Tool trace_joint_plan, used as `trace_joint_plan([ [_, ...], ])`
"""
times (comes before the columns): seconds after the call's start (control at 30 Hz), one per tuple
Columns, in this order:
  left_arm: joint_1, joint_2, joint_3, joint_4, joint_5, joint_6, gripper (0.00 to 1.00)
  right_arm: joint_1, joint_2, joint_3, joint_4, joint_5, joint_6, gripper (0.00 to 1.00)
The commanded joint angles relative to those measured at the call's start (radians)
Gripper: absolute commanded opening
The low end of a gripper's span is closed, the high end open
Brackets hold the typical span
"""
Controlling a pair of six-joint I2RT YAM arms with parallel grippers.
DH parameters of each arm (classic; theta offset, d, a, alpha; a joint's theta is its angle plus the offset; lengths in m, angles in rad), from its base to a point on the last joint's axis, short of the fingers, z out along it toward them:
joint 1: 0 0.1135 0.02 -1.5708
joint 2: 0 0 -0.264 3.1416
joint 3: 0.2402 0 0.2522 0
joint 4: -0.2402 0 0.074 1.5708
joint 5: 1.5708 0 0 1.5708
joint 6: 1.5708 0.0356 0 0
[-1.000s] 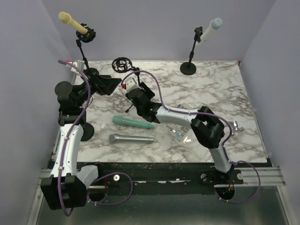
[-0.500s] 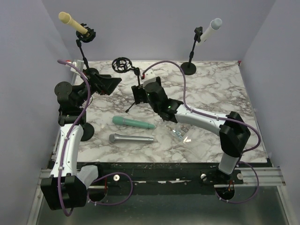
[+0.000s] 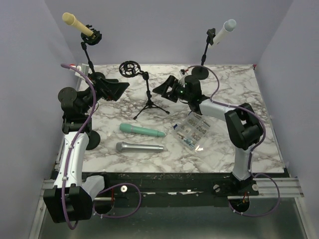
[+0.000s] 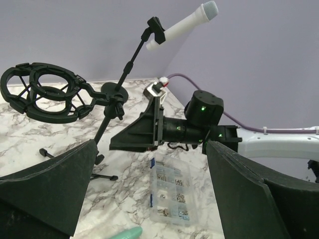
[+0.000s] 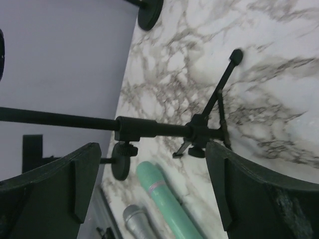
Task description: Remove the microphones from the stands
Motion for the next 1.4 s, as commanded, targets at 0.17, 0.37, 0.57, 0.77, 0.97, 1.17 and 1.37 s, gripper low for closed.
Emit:
trace_joint_plan([
  [0.17,0.008,-0.003,-0.007,0.044,0.039,-0.014,0.94,0.027,0.156,0.01,0.363,-0.297,0.363,0.82],
  [0.37,0.013,0.003,-0.01,0.062,0.045,-0.028,0.94,0.027,0.209,0.008,0.462,-0.307,0.446,0.64],
  [0.57,0.015,0.006,-0.01,0.065,0.047,-0.028,0.94,0.028,0.223,0.024,0.46,-0.28,0.457,0.59],
  [0.77,0.024,0.01,-0.012,0.07,0.051,-0.035,0.94,0.026,0.24,0.049,0.432,-0.265,0.458,0.52],
  [0.97,0.048,0.02,-0.018,0.092,0.054,-0.053,0.94,0.027,0.247,0.053,0.415,-0.263,0.451,0.4],
  [1.17,0.055,0.039,-0.03,0.145,0.069,-0.104,0.93,0.032,0.236,0.048,0.384,-0.232,0.406,0.27],
  [1.37,0.055,0.045,-0.027,0.135,0.068,-0.103,0.93,0.049,0.186,0.065,0.189,-0.158,0.246,0.14],
])
